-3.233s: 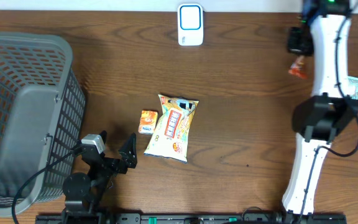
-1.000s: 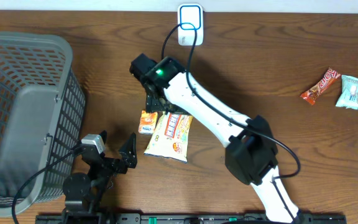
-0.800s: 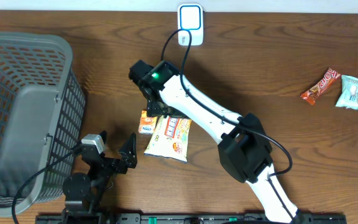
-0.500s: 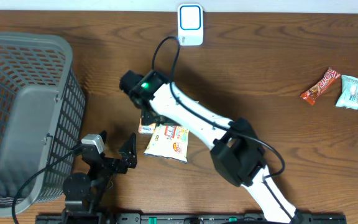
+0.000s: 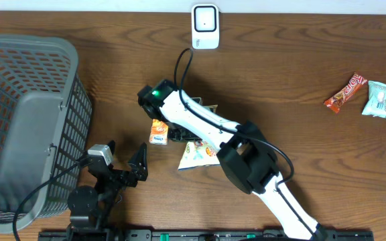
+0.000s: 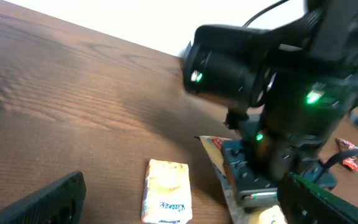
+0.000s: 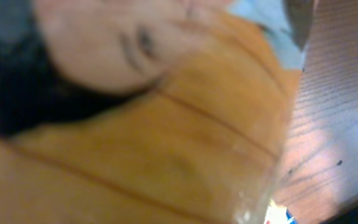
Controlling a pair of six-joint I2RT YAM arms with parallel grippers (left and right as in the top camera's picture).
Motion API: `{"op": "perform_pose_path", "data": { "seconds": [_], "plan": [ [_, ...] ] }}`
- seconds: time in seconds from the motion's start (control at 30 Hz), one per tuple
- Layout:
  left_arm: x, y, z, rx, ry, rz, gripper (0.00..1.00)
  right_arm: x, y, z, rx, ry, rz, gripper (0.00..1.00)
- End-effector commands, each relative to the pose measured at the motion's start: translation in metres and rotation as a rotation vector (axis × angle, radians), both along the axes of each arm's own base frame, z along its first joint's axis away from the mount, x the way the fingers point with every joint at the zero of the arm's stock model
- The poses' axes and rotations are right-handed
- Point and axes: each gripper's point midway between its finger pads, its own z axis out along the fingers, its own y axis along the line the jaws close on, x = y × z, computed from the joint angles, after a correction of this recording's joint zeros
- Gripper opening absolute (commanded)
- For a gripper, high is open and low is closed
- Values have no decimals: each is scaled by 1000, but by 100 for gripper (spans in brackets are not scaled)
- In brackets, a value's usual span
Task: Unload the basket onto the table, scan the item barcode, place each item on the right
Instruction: 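Reach the right gripper to the yellow chip bag and grasp it, then lift the chip bag with the right gripper toward the scanner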
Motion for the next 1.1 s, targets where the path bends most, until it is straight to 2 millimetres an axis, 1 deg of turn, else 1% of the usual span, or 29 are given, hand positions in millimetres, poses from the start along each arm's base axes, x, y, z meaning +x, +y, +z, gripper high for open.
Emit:
{"op": "perform_pose_path", "data": {
  "seconds": [0.0, 0.1, 0.17, 0.23, 0.27, 0.3, 0.33, 0.4, 0.47, 0.57, 0.6, 0.67, 0.73, 0.8, 0.83, 0.9, 1.07],
  "plan": [
    [0, 1, -8, -3, 22, 5, 98, -1, 6, -3, 105, 125, 105, 1],
    [0, 1, -8, -3, 22, 5, 98, -9, 18, 9, 301, 274, 229, 1],
    [0, 1, -8, -3, 22, 5, 98, -16, 33, 26, 528, 385, 369, 1],
    [0, 0, -8, -3, 22, 5, 98, -26, 47, 51, 802, 470, 552, 1],
    [0, 0, -8, -3, 22, 5, 98, -31, 52, 64, 928, 497, 628, 1],
    [0, 0, -8, -3, 22, 5, 98, -34, 52, 77, 1046, 514, 696, 1],
    [0, 0, -8, -3, 22, 5, 98, -35, 50, 86, 1119, 520, 743, 1],
    [0, 0, -8, -3, 22, 5, 98, -33, 41, 94, 1189, 516, 802, 1],
    [0, 1, -8, -3, 22, 5, 98, -25, 33, 93, 1191, 500, 784, 1],
    [0, 0, -8, -3, 23, 5, 98, -19, 31, 97, 1228, 482, 756, 1],
    [0, 1, -8, -3, 23, 5, 98, -18, 34, 100, 1261, 474, 757, 1],
    [0, 0, -8, -3, 22, 5, 98, -18, 46, 115, 1386, 435, 786, 1],
    [0, 0, -8, -3, 22, 5, 98, -17, 57, 131, 1504, 409, 755, 1],
    [0, 0, -8, -3, 22, 5, 98, -15, 66, 147, 1601, 414, 651, 1],
    [0, 0, -8, -3, 22, 5, 98, -13, 70, 155, 1637, 437, 561, 1],
    [0, 0, -8, -3, 22, 5, 98, -10, 74, 167, 1670, 504, 383, 1],
    [0, 1, -8, -3, 22, 5, 98, -4, 81, 188, 1727, 621, 113, 1]
  ]
}}
